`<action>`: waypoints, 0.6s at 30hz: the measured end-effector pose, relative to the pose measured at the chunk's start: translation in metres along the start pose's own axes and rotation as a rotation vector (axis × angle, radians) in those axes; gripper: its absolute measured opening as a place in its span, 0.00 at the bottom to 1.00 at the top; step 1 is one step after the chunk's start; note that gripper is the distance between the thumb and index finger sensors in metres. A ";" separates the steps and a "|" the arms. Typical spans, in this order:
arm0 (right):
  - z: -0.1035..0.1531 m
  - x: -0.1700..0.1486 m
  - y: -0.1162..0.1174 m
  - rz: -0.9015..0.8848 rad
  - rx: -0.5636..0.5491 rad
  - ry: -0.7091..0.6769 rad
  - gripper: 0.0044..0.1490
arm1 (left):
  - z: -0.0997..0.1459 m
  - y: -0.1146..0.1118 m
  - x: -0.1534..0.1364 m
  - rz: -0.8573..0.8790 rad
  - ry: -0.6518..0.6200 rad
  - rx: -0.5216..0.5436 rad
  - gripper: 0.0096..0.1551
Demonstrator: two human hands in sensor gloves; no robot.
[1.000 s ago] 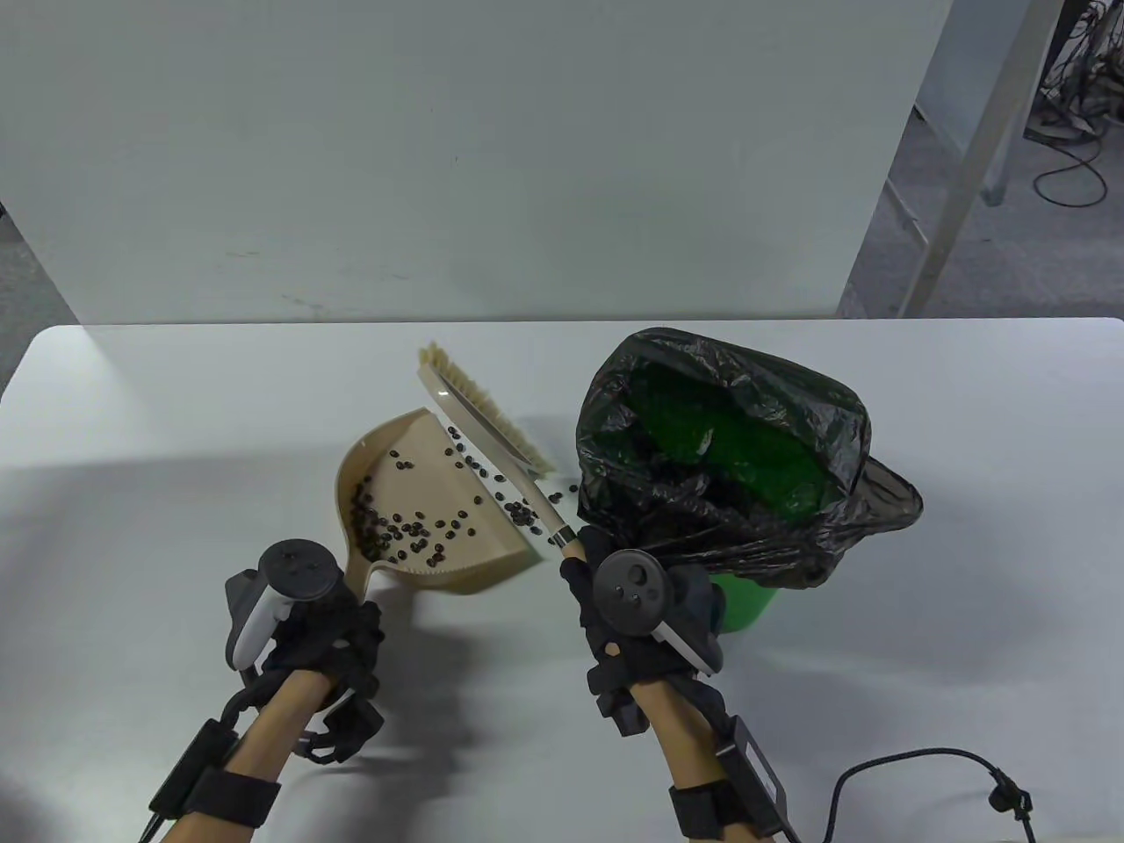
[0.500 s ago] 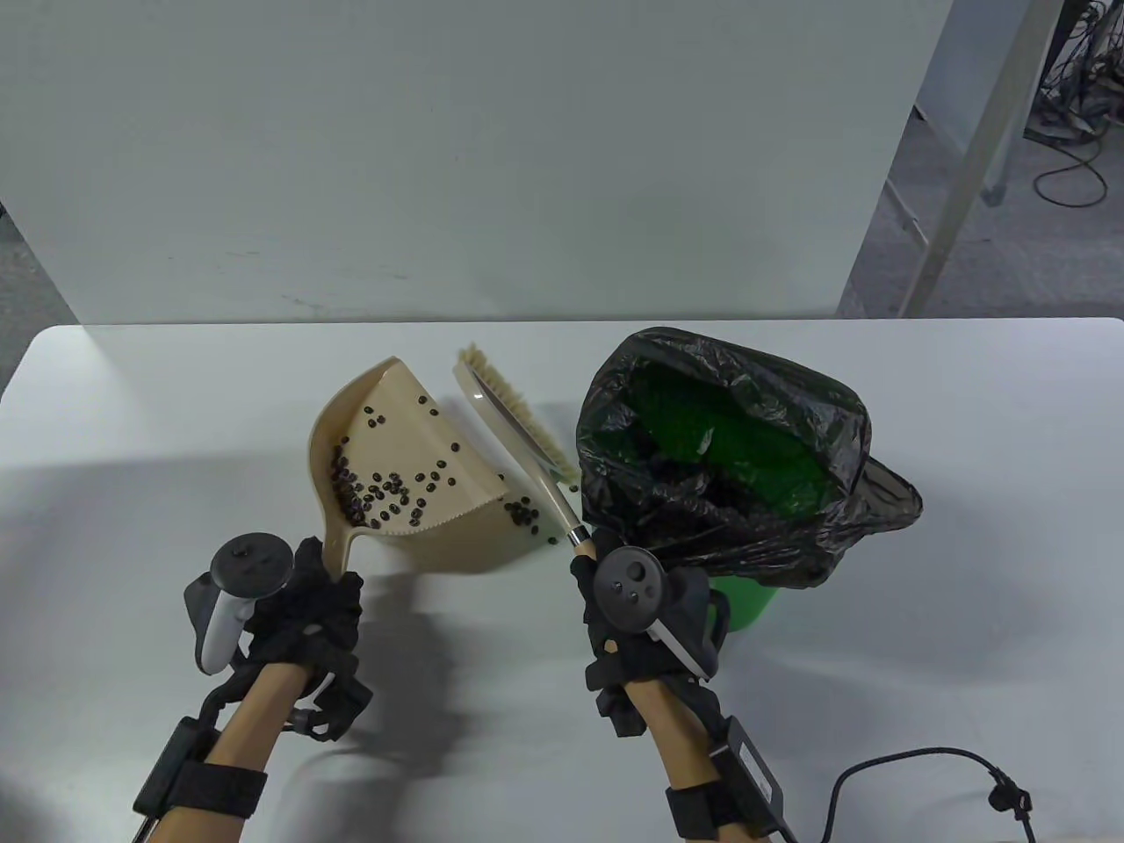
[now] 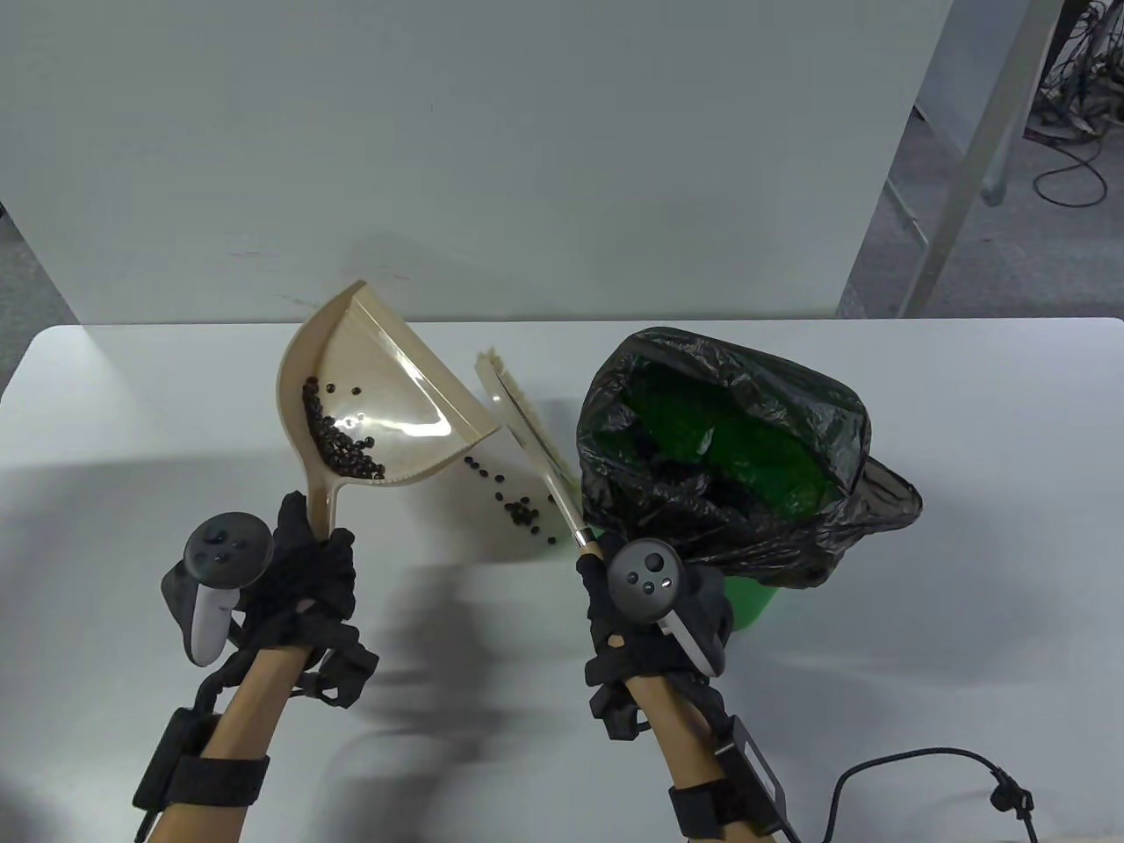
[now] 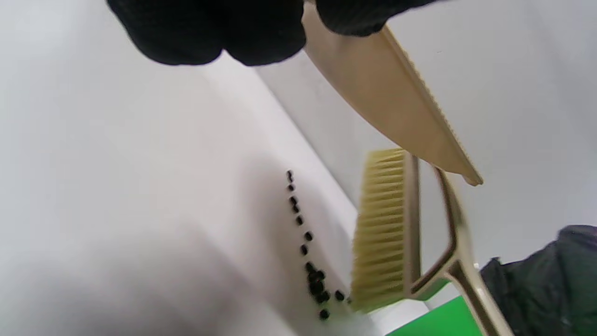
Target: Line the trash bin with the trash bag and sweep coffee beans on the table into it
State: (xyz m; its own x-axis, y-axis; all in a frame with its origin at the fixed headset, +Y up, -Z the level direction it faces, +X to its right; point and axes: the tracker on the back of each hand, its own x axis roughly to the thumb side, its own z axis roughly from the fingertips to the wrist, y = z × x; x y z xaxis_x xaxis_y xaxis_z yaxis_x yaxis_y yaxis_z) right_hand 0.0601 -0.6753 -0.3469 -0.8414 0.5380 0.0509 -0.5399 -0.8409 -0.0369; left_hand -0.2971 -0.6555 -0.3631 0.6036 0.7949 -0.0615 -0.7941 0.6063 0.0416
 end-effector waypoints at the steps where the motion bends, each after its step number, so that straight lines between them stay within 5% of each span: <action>1: 0.000 0.000 0.000 -0.001 0.002 0.000 0.35 | 0.002 0.002 0.011 -0.031 -0.031 0.023 0.46; 11: 0.002 -0.001 0.003 0.010 0.010 0.007 0.35 | 0.018 -0.005 0.128 -0.133 -0.301 0.055 0.46; 18: 0.002 -0.001 0.003 0.016 0.015 0.005 0.35 | 0.021 -0.032 0.190 -0.391 -0.422 0.089 0.46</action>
State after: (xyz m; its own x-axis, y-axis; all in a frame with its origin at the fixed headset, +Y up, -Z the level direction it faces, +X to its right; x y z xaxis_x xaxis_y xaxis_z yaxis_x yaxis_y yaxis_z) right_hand 0.0593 -0.6784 -0.3453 -0.8499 0.5250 0.0457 -0.5263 -0.8500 -0.0227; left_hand -0.1556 -0.5235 -0.3551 0.8409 0.4416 0.3130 -0.5091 0.8417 0.1800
